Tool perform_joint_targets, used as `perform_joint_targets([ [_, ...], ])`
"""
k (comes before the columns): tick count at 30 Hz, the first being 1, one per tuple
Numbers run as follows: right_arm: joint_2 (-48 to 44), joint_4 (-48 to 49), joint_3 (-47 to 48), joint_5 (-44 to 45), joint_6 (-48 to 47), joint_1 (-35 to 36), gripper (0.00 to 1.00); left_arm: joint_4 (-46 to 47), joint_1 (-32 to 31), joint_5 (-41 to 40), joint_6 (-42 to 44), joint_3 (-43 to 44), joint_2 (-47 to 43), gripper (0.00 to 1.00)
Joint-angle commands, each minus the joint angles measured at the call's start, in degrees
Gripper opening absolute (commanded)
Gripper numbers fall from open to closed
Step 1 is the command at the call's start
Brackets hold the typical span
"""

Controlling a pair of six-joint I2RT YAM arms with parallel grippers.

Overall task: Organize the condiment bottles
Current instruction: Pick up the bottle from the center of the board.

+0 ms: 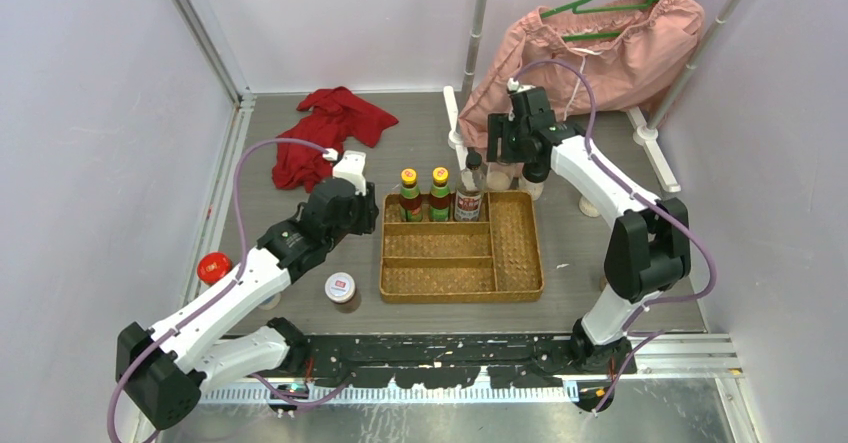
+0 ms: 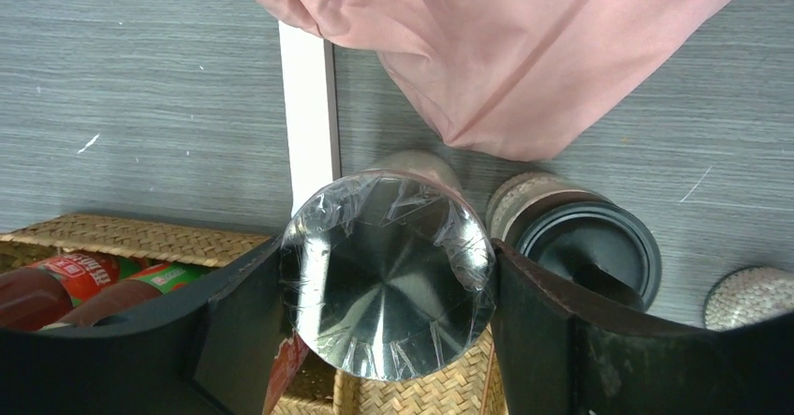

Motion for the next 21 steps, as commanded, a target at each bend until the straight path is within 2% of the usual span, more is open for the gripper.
perform_joint_targets([
  [1, -6.4, 1.7, 4.9, 1.2, -0.7, 0.3, 0.60, 2.1, -0.2, 0.0, -0.5, -0.3, -1.8, 0.36],
  [12, -10.9, -1.0, 8.2, 1.7, -1.2, 0.6, 0.60, 1.5, -0.2, -0.1, -0.7, -0.1, -2.1, 0.36],
  [21, -16.7, -8.3, 11.0, 3.5, -1.6, 1.2, 0.61, 1.4, -0.2, 0.2, -1.1, -0.5, -1.9, 0.35],
])
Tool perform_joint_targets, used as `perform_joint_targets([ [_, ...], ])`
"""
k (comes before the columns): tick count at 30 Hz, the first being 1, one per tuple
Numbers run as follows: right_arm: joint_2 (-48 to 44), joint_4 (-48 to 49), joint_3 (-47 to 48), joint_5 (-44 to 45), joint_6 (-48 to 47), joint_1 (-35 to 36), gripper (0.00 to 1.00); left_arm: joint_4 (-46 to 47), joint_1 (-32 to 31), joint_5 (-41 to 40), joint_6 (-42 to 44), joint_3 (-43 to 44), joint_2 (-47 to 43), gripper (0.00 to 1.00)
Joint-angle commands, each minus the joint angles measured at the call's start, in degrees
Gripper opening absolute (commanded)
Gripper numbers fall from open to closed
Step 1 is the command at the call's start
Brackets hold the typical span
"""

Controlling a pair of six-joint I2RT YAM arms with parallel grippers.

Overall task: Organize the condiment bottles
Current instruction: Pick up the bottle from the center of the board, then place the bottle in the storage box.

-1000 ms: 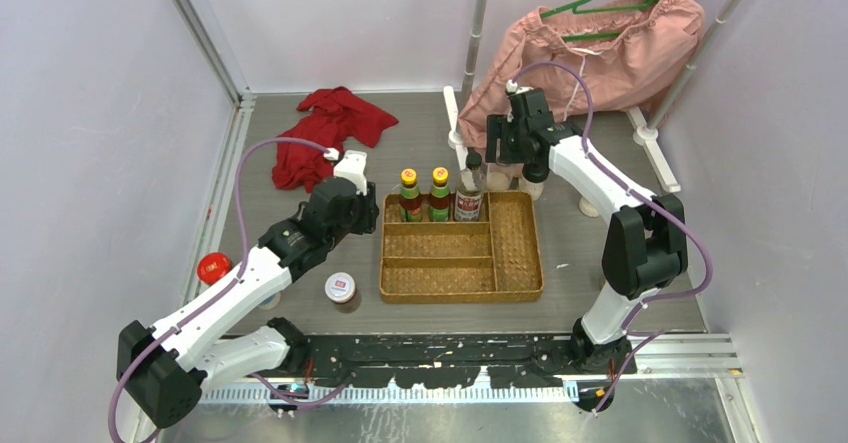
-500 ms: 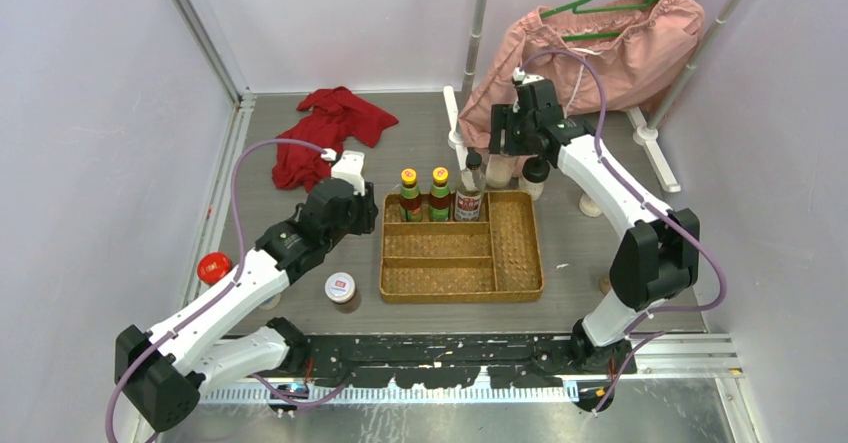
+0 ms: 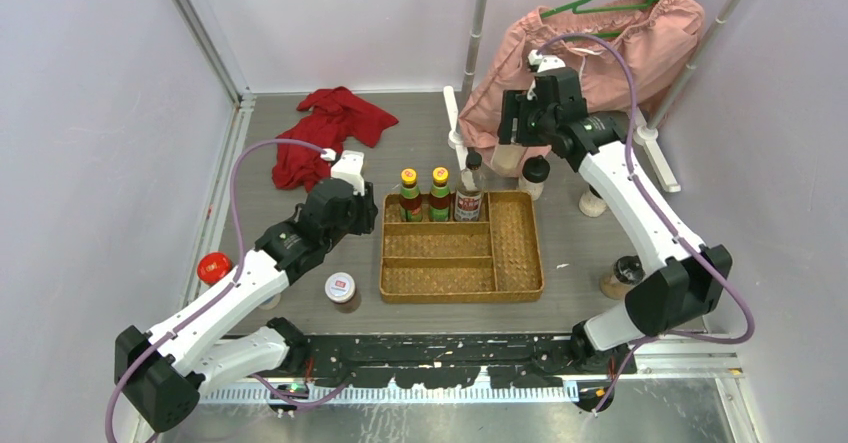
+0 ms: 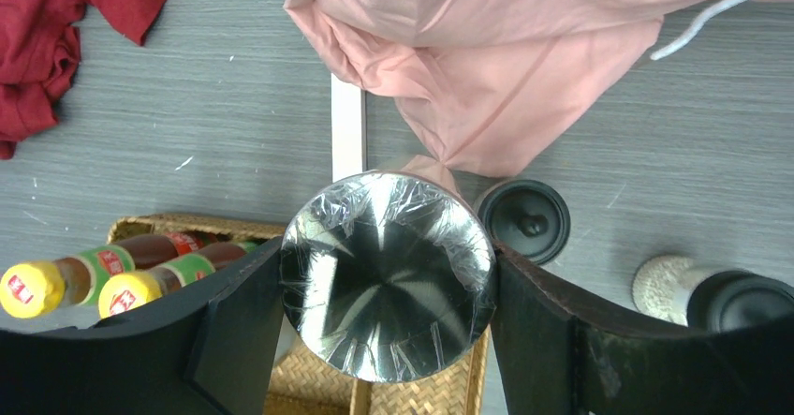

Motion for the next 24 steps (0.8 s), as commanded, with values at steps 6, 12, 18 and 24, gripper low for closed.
perform_joint_targets([
  [6, -11.2, -6.5, 2.9, 2.2, 0.1, 0.7, 0.61, 1.1, -0.2, -0.6, -1.0, -0.8, -2.3, 0.34],
  [12, -16.3, -8.2, -3.2, 1.4, 2.0, 1.3, 0.61, -0.3, -0.2, -1.3, -0.9, -0.2, -3.3, 0.34],
  [18, -20.1, -6.3, -11.6, 1.6, 4.3, 3.2, 0.61, -1.3, -0.2, -1.5, -1.0, 0.1, -4.4, 0.34],
  [24, -22.1, -2.2, -17.6, 3.2, 5.0, 5.6, 0.61, -1.9, -0.2, -1.5, -1.5, 0.1, -5.4, 0.33],
])
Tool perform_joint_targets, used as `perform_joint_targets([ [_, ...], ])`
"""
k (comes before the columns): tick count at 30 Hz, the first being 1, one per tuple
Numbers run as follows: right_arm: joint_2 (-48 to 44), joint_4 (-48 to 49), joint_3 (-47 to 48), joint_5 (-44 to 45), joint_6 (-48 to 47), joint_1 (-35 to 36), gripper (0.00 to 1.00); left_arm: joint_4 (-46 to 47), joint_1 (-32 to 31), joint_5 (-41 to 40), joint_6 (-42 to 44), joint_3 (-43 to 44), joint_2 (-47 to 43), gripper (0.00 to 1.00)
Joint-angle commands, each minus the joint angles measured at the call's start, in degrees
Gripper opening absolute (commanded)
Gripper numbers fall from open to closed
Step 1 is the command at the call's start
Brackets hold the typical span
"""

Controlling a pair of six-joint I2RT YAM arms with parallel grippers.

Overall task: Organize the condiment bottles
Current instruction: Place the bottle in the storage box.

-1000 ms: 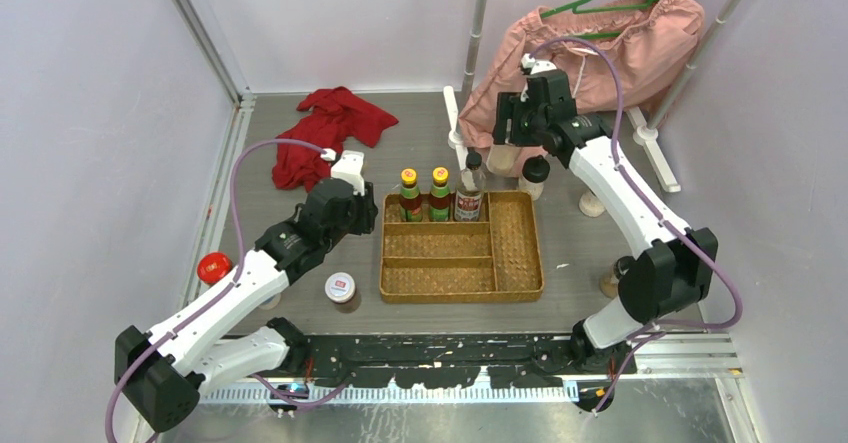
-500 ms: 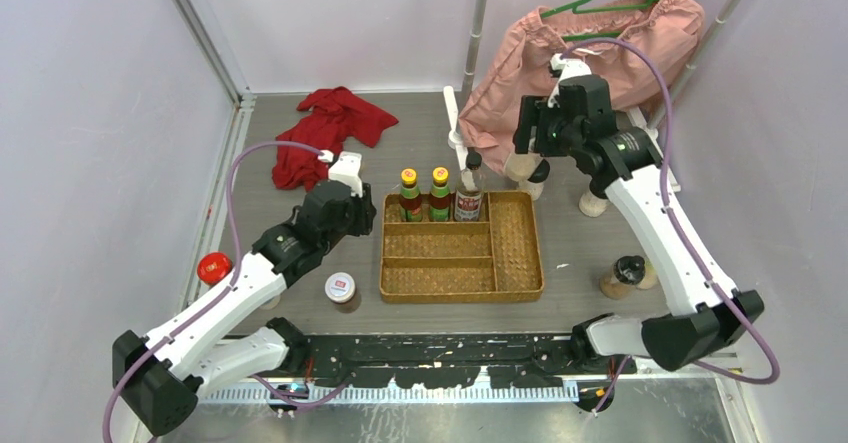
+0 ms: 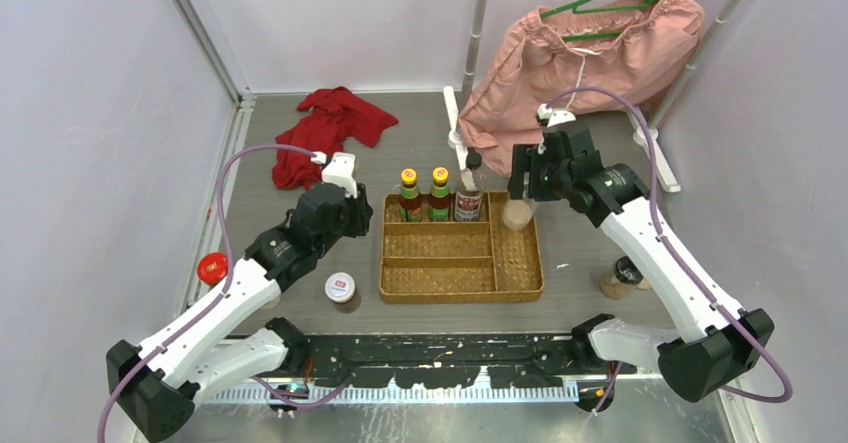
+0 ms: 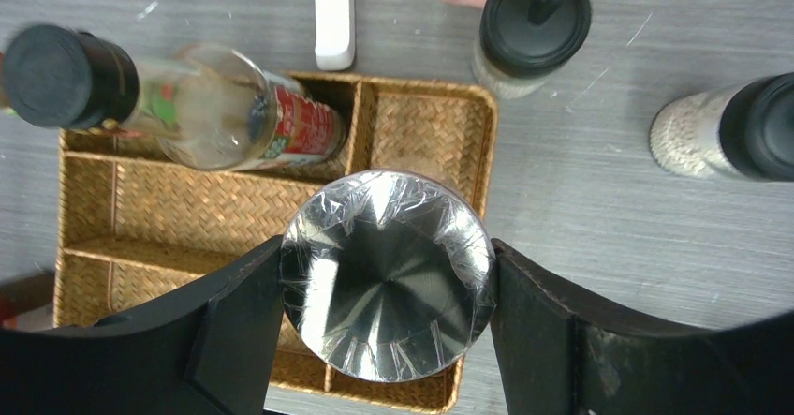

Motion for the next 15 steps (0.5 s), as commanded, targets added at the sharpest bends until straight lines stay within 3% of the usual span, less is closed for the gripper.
perform_joint_targets([
  [1, -3.5, 8.4, -2.9, 1.9, 1.2, 1.6, 0.61, -0.3, -0.2, -0.8, -0.7, 0.5, -1.7, 0.33],
  [15, -4.2, 23.0, -13.8, 7.1, -1.1, 3.6, 0.61, 0.0, -0.2, -0.3, -1.2, 0.0, -1.5, 0.32],
])
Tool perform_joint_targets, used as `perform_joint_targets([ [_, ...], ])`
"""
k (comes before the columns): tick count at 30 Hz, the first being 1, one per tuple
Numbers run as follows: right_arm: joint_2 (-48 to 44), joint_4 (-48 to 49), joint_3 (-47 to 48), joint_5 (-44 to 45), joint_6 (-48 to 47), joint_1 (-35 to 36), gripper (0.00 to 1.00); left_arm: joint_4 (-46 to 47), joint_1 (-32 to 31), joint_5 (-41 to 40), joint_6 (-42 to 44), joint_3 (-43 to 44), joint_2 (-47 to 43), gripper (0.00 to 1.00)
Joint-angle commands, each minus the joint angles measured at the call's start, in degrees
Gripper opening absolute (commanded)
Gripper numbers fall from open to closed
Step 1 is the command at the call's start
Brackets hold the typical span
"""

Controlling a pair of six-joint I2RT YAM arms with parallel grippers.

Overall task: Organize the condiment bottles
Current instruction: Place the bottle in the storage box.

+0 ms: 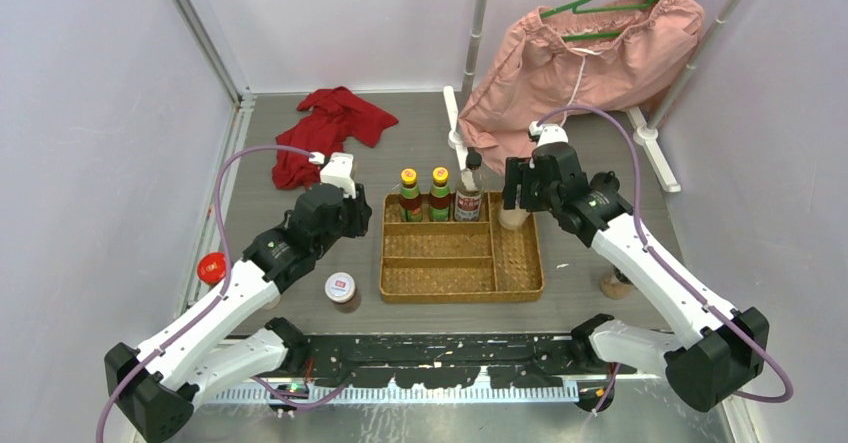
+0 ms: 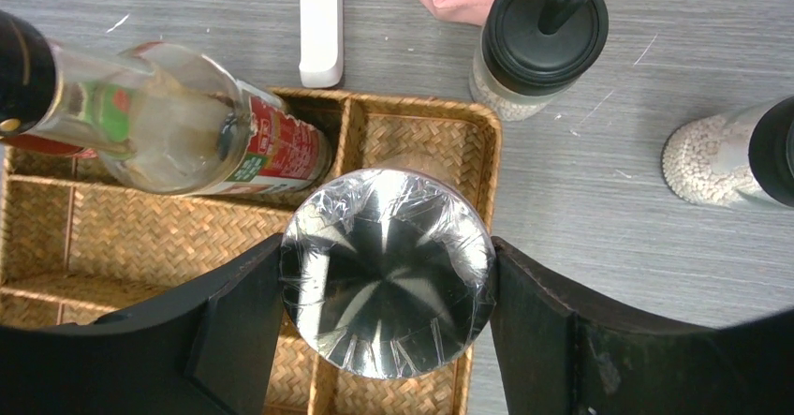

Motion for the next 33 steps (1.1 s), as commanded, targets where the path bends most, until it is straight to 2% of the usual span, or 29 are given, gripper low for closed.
perform_joint_targets([
  [1, -0.5, 9.8, -0.4, 2.5, -1.2, 0.3, 0.61, 0.5, -0.2, -0.3, -0.7, 0.0, -0.6, 0.32],
  [23, 7.5, 12.4, -1.4, 3.2, -0.9, 0.6, 0.62, 1.7, -0.2, -0.2, -0.4, -0.6, 0.1, 0.32],
  [33, 7.9, 12.2, -2.1, 2.8, -0.5, 0.6, 0.70, 2.1, -0.2, -0.3, -0.3, -1.0, -0.5, 0.32],
])
